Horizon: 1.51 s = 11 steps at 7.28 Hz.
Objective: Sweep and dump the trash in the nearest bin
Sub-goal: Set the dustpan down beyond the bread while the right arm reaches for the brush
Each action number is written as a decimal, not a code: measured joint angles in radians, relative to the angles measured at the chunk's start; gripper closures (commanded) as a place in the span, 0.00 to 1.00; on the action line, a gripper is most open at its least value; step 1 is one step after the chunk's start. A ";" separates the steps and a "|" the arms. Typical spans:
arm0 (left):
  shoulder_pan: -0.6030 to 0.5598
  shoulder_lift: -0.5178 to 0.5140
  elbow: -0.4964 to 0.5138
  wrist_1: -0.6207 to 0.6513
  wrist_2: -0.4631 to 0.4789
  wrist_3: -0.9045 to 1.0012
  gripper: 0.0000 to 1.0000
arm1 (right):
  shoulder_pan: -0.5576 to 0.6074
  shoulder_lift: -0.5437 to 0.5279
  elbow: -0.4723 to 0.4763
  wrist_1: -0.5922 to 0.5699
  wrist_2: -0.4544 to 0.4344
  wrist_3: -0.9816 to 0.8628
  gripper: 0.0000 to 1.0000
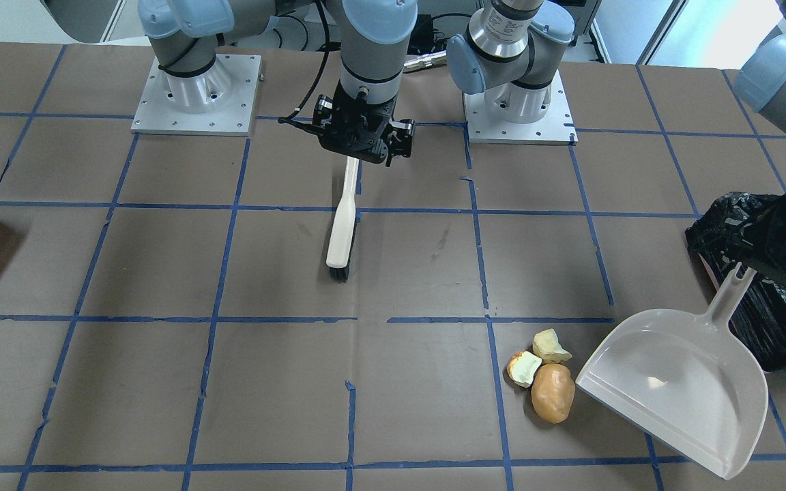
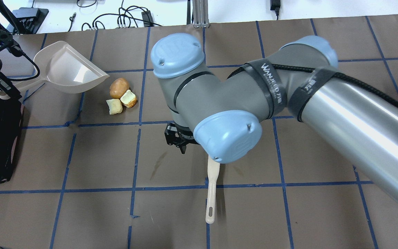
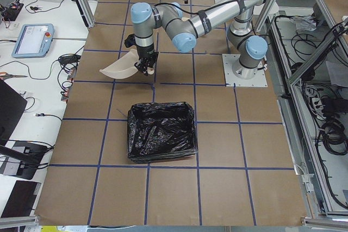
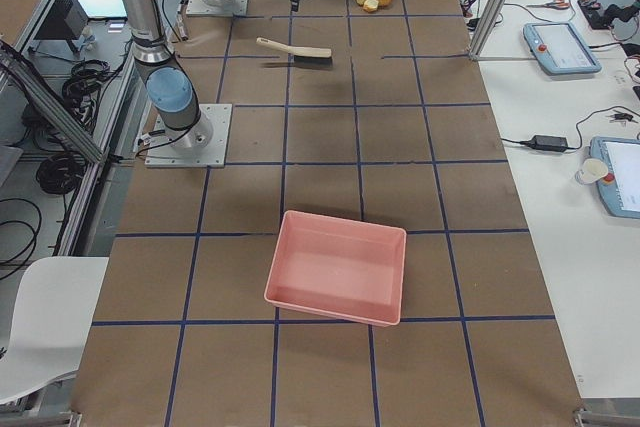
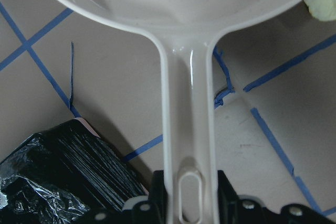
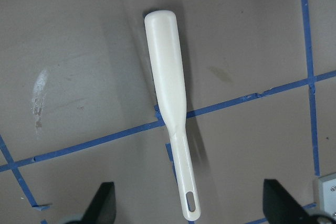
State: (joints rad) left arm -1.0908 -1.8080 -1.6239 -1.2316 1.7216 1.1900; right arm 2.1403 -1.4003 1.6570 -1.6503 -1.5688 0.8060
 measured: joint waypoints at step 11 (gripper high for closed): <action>0.099 -0.050 -0.004 0.006 0.018 0.245 1.00 | 0.119 -0.138 0.442 -0.395 -0.044 0.315 0.00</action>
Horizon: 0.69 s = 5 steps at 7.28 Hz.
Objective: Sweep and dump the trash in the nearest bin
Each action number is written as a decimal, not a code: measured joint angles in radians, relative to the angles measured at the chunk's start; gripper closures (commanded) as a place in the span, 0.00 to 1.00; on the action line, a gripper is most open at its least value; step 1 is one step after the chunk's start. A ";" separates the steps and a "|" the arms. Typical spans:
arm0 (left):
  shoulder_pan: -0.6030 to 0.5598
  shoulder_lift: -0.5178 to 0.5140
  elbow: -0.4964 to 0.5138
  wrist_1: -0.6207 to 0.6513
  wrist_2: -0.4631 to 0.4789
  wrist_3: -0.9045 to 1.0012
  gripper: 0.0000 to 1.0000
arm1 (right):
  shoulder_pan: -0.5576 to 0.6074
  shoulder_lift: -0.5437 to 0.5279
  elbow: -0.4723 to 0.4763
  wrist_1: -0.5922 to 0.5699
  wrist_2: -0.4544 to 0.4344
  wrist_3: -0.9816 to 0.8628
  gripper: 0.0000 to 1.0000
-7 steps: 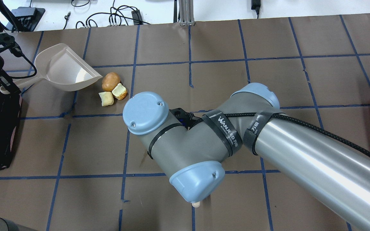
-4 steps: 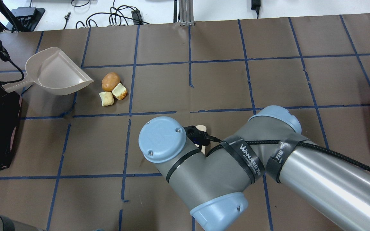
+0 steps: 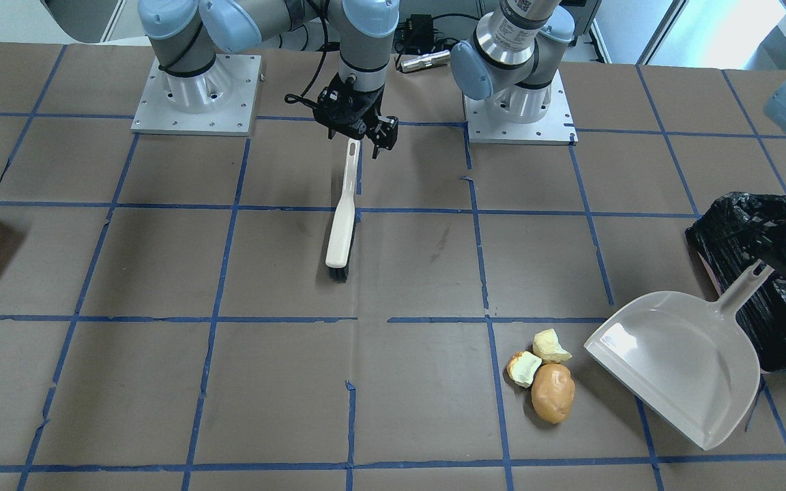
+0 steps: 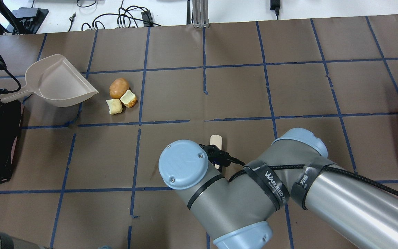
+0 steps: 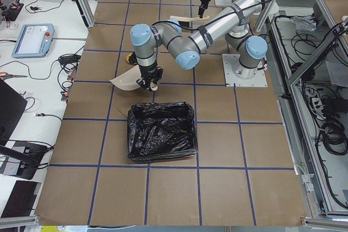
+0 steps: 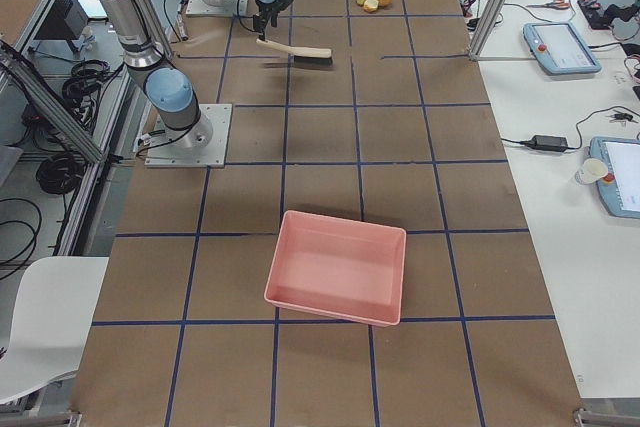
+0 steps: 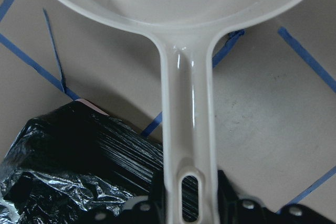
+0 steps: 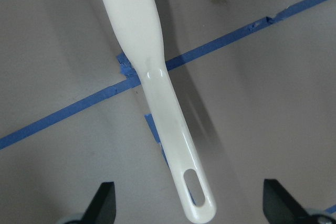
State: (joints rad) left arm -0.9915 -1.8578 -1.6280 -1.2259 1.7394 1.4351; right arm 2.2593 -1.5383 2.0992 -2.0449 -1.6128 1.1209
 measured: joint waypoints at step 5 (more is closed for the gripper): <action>0.000 -0.028 0.016 0.010 0.006 0.113 1.00 | 0.000 0.007 0.005 -0.032 -0.012 0.003 0.00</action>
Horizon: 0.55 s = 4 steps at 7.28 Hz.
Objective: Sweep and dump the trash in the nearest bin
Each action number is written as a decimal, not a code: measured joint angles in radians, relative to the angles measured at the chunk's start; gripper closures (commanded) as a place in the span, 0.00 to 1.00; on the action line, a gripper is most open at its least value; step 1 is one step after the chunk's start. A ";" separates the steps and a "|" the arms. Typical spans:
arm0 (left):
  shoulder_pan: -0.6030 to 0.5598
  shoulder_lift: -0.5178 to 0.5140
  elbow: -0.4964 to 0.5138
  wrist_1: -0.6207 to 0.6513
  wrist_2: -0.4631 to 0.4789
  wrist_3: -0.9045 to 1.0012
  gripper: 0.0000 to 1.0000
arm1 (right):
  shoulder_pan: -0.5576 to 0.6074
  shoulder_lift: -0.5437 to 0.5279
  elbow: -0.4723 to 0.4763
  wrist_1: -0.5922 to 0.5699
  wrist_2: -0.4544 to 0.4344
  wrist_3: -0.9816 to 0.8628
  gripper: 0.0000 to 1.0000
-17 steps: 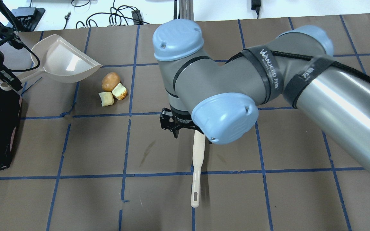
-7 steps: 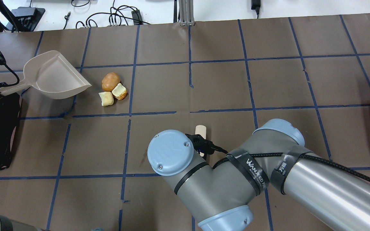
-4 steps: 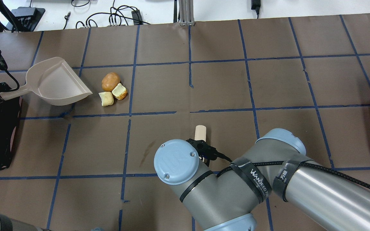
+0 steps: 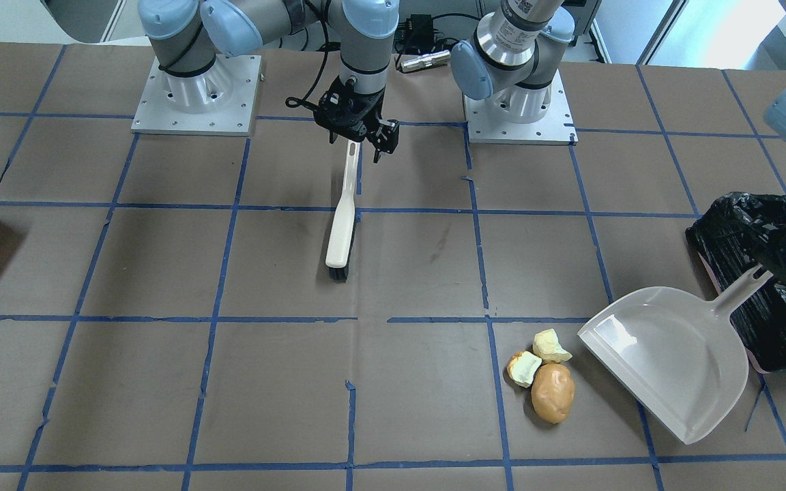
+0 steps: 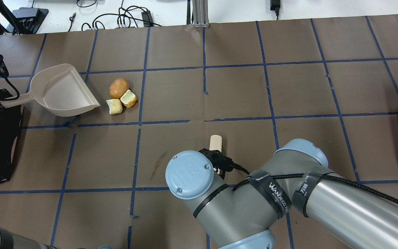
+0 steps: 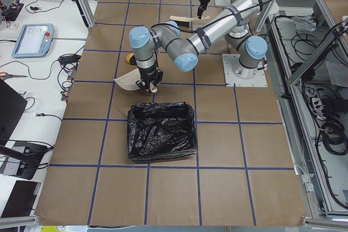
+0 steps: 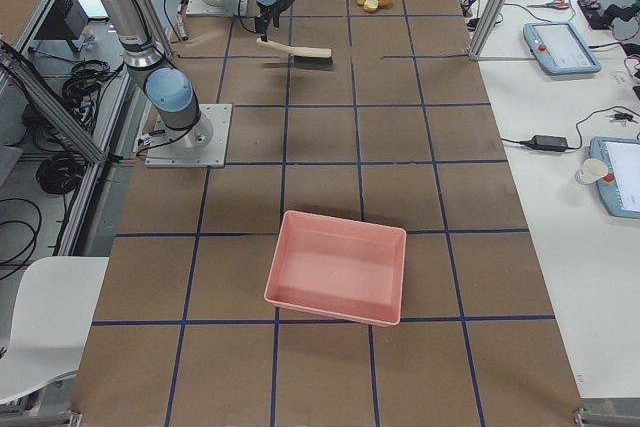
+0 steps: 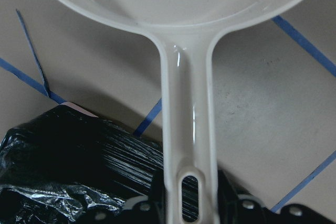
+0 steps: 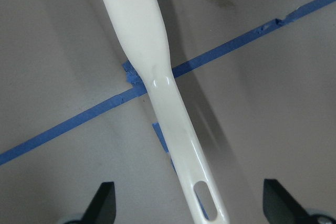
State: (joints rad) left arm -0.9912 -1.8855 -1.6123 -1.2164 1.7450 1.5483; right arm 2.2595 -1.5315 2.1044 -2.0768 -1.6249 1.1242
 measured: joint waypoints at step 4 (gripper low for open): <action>0.002 -0.037 0.005 0.058 -0.002 0.165 1.00 | -0.001 0.000 -0.001 0.001 -0.002 -0.003 0.00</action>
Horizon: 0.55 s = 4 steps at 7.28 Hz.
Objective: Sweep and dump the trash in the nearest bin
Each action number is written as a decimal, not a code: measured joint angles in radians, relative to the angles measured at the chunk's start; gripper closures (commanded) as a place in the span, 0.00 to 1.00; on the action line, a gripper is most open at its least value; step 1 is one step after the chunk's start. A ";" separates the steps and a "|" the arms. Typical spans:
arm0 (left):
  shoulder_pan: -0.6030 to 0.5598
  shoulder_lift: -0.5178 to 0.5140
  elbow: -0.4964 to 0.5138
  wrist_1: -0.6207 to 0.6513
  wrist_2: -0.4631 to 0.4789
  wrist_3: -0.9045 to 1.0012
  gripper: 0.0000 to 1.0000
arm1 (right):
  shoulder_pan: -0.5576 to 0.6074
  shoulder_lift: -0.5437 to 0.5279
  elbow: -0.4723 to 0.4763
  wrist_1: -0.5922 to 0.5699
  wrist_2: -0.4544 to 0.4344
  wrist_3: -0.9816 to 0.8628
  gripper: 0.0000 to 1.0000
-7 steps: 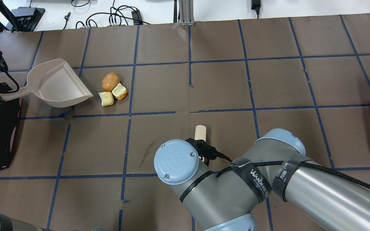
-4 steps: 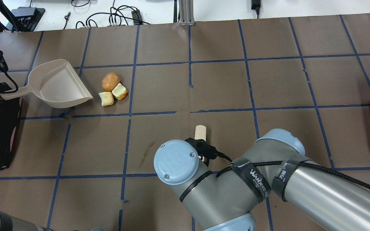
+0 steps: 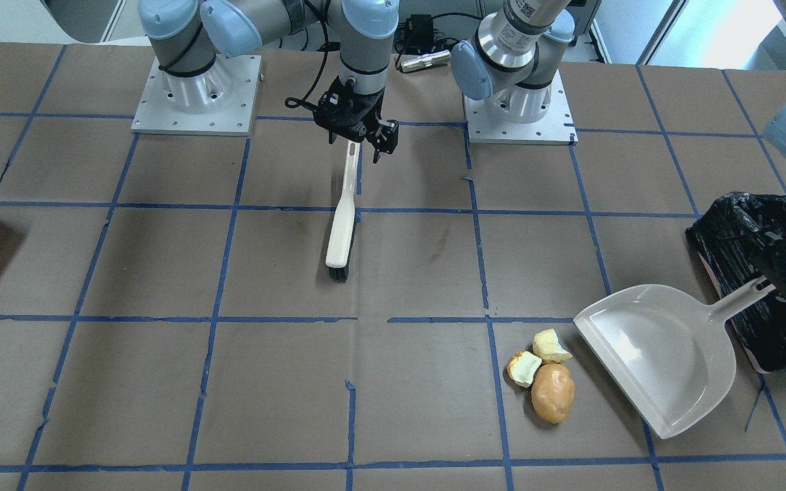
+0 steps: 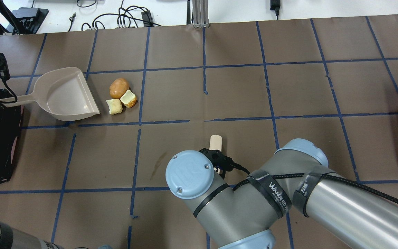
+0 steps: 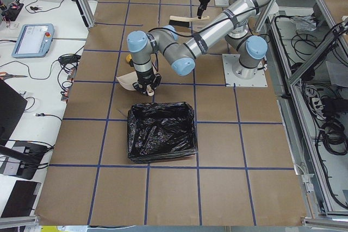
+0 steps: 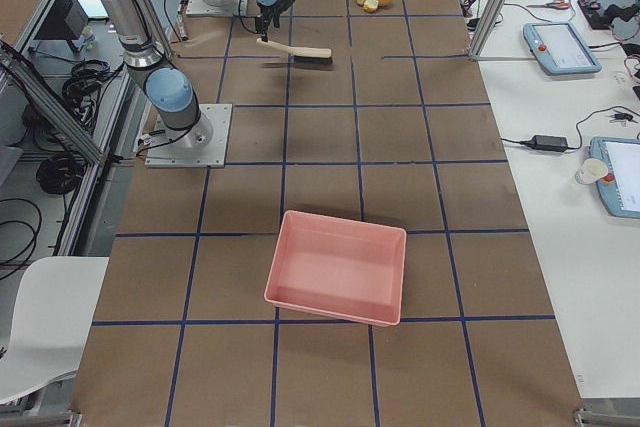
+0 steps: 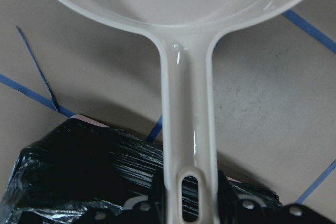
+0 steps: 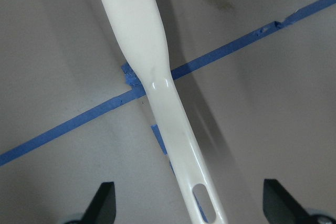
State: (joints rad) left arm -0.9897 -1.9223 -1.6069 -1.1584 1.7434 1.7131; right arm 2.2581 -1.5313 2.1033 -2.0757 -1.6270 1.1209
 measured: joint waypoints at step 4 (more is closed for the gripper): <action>-0.002 -0.046 0.014 0.052 -0.002 0.117 1.00 | -0.001 0.000 -0.001 0.001 -0.001 -0.001 0.00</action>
State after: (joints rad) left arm -0.9919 -1.9684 -1.5933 -1.1060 1.7415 1.8299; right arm 2.2573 -1.5311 2.1023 -2.0751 -1.6279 1.1198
